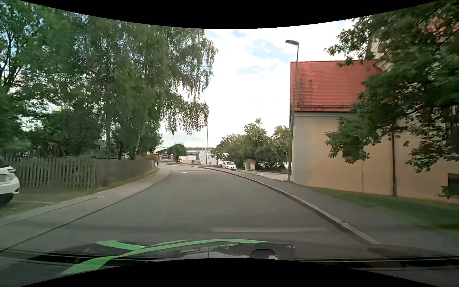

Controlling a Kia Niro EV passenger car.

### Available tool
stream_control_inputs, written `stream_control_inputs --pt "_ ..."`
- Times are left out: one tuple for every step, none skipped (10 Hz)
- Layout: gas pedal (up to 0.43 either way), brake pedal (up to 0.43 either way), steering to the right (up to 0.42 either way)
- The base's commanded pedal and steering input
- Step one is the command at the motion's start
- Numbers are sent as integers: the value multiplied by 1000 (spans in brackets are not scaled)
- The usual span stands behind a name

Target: Follow the waypoints while adhering to traffic rules and regulations

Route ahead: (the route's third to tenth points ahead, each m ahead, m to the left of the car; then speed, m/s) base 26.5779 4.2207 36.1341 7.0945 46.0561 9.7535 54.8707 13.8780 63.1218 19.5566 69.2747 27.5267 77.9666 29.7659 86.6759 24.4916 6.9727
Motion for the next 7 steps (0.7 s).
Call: stream_control_inputs --pt "130 0 -49" --pt "130 0 -49" --pt "130 0 -49" --pt "130 0 -49" --pt "130 0 -49" --pt "130 0 -48" --pt "130 0 -46"
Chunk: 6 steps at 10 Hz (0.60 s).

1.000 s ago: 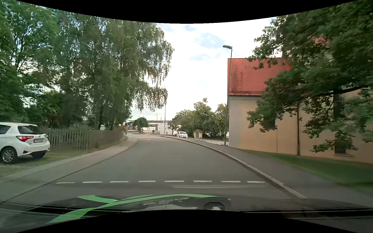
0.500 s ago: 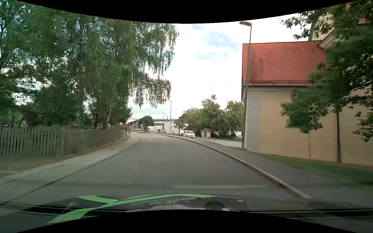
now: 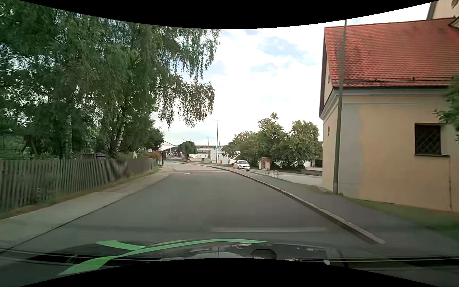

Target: Follow the waypoints while adhering to traffic rules and regulations

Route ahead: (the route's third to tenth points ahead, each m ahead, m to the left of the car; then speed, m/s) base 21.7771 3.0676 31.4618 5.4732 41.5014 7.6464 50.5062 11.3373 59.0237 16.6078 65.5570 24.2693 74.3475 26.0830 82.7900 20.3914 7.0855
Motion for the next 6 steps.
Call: stream_control_inputs --pt "130 0 -45" --pt "130 0 -44" --pt "130 0 -43" --pt "130 0 -43" --pt "130 0 -44" --pt "130 0 -44"
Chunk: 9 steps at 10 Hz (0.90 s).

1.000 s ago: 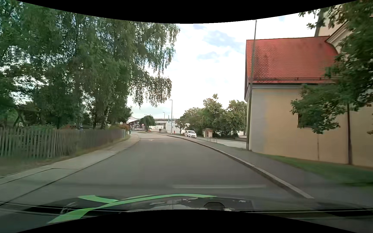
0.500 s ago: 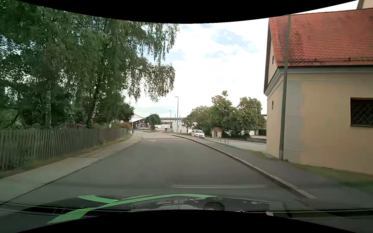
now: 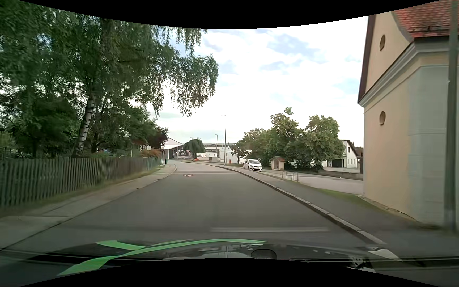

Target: Follow the waypoints while adhering to traffic rules and regulations

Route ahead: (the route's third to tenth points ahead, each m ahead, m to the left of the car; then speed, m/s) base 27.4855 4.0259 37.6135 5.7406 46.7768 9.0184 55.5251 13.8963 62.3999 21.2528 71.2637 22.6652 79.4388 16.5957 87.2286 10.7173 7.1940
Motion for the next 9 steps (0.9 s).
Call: stream_control_inputs --pt "110 0 -43" --pt "110 0 -44" --pt "110 0 -43" --pt "110 0 -43" --pt "110 0 -41" --pt "110 0 -38" --pt "110 0 -32" --pt "110 0 -30" --pt "110 0 -29"
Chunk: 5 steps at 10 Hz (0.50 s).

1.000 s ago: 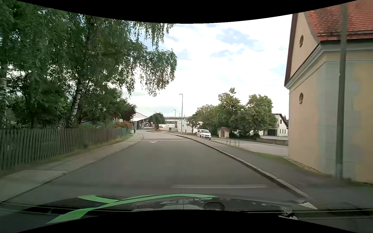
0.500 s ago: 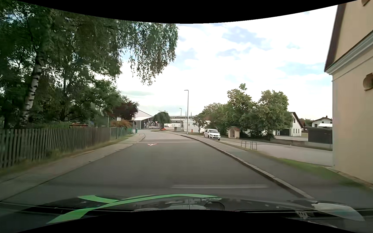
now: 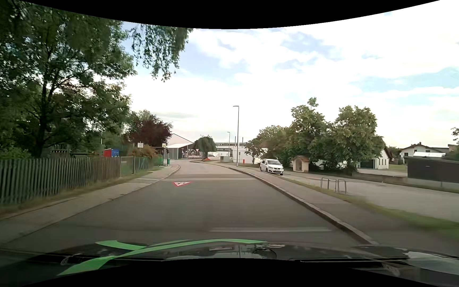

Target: Follow the waypoints while adhering to traffic rules and regulations

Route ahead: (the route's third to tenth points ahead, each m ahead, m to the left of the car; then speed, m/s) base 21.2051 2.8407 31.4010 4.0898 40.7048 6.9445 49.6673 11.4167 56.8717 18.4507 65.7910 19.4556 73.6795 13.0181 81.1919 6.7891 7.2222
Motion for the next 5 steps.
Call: stream_control_inputs --pt "110 0 -30" --pt "110 0 -30" --pt "110 0 -31" --pt "110 0 -32" --pt "110 0 -35"
